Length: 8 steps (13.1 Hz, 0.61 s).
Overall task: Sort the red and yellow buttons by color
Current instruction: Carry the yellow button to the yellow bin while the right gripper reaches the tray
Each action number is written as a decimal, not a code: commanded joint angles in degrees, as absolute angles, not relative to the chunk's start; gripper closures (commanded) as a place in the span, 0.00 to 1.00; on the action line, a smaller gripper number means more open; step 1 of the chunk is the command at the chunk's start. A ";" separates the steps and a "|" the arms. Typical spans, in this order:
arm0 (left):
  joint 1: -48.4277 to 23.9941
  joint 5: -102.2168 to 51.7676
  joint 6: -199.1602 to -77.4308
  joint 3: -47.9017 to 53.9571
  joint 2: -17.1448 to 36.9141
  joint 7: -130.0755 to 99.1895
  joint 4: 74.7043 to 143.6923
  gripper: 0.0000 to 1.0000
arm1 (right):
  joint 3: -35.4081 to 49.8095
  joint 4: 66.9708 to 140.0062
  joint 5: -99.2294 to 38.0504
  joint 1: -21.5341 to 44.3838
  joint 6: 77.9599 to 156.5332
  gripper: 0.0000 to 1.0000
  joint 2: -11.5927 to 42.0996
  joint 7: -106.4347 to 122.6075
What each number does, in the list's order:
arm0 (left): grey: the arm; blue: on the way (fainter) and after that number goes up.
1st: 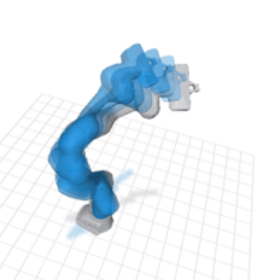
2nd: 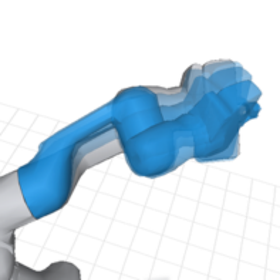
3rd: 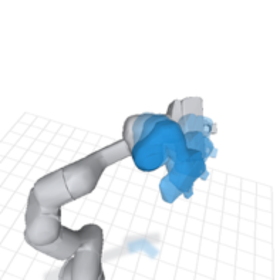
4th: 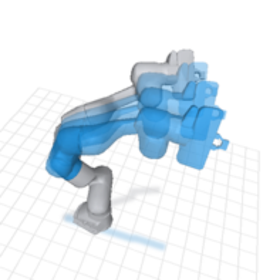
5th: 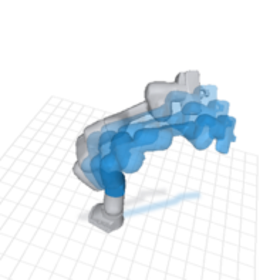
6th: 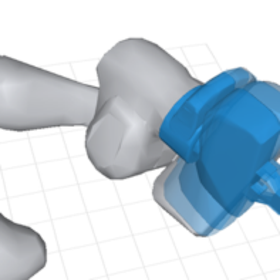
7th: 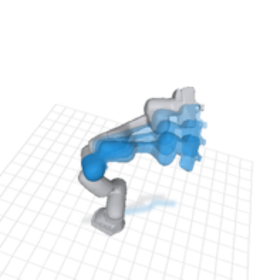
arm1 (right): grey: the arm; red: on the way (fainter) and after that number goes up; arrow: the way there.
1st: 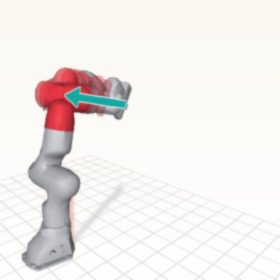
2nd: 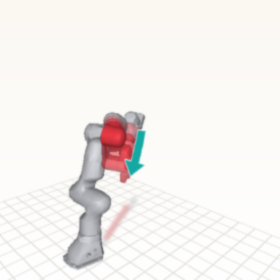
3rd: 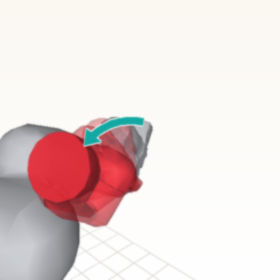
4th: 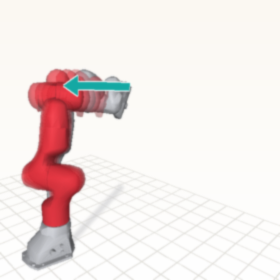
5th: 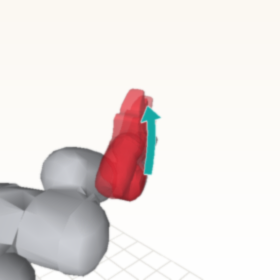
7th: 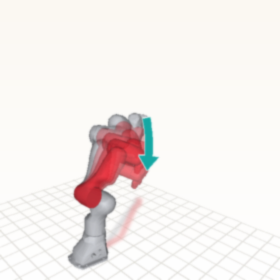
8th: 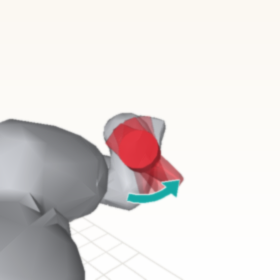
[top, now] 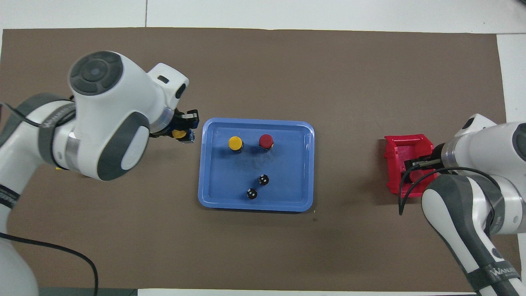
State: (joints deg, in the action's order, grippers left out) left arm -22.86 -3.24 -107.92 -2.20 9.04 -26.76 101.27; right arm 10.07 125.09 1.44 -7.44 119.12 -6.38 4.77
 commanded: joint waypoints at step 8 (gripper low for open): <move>2.37 -1.85 -110.80 -2.72 5.02 3.25 106.05 0.99 | 10.55 84.19 6.32 21.53 114.56 0.29 23.54 -36.88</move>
